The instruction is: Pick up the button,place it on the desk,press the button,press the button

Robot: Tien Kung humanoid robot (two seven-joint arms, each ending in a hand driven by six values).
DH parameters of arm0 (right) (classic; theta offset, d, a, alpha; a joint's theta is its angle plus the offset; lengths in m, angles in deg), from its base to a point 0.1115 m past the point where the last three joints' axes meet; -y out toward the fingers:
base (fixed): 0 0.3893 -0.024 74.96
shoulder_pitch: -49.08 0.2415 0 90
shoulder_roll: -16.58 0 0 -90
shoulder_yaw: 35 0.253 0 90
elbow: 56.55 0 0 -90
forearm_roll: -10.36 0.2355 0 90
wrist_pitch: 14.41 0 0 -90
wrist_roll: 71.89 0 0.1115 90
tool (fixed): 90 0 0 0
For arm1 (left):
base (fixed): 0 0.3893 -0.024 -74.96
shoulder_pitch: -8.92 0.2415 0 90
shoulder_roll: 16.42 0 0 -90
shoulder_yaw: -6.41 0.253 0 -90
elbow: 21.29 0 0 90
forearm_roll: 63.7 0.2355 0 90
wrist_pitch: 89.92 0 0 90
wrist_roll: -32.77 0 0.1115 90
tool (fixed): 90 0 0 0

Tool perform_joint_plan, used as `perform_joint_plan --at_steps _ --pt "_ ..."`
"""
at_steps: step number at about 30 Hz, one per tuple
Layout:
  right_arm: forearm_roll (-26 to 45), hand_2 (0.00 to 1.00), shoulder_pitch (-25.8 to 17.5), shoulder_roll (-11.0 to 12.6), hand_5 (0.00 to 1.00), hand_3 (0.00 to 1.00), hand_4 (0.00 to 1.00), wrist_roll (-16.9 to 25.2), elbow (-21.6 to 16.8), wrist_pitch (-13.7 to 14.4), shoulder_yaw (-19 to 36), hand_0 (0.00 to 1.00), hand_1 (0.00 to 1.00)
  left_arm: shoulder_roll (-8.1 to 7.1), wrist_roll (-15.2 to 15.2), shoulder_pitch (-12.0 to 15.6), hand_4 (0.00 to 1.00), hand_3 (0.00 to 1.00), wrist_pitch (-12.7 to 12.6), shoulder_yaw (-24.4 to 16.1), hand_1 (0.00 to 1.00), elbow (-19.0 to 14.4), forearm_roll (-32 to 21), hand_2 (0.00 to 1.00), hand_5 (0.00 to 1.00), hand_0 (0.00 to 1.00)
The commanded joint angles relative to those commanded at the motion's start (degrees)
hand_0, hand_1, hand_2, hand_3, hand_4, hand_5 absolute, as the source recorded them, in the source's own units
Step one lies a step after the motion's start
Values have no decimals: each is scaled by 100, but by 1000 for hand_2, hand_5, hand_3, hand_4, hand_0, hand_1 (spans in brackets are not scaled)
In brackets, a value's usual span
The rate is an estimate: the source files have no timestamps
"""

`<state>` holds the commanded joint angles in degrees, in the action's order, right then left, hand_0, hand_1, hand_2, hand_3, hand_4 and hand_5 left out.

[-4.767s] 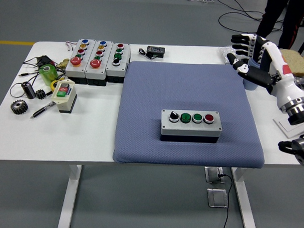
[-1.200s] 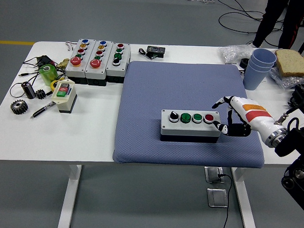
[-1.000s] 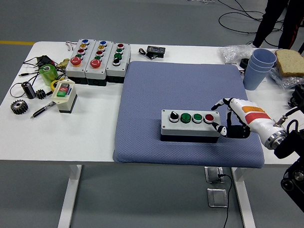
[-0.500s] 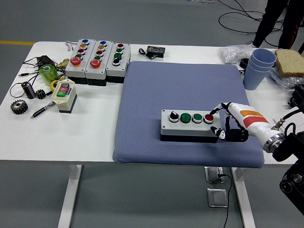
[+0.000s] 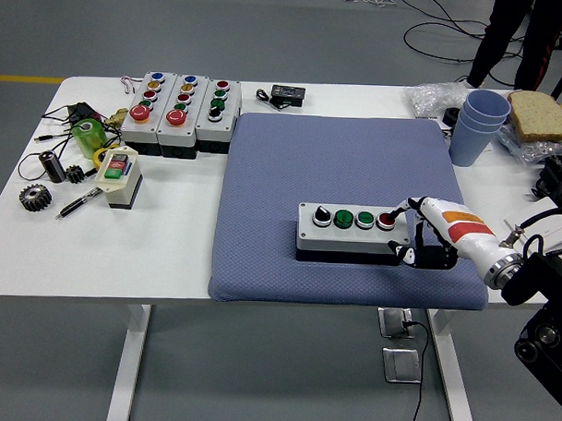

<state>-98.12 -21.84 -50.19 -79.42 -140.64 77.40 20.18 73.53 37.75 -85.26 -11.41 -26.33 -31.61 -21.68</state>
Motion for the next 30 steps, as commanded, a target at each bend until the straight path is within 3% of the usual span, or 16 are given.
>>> perform_joint_plan --at_steps 10,21,30 --pt "-38 207 8 4 306 624 714 -26 42 -2 -34 60 2 1 6 -1 350 609 2 -26 669 0 29 689 654 634" --pt "-90 207 126 7 301 621 707 8 -395 182 33 58 2 -3 22 9 348 608 10 -60 669 0 108 689 651 634" --pt "-93 207 307 -178 295 619 702 -27 -145 163 -282 58 2 -5 7 3 348 607 5 -32 668 0 51 688 650 633"
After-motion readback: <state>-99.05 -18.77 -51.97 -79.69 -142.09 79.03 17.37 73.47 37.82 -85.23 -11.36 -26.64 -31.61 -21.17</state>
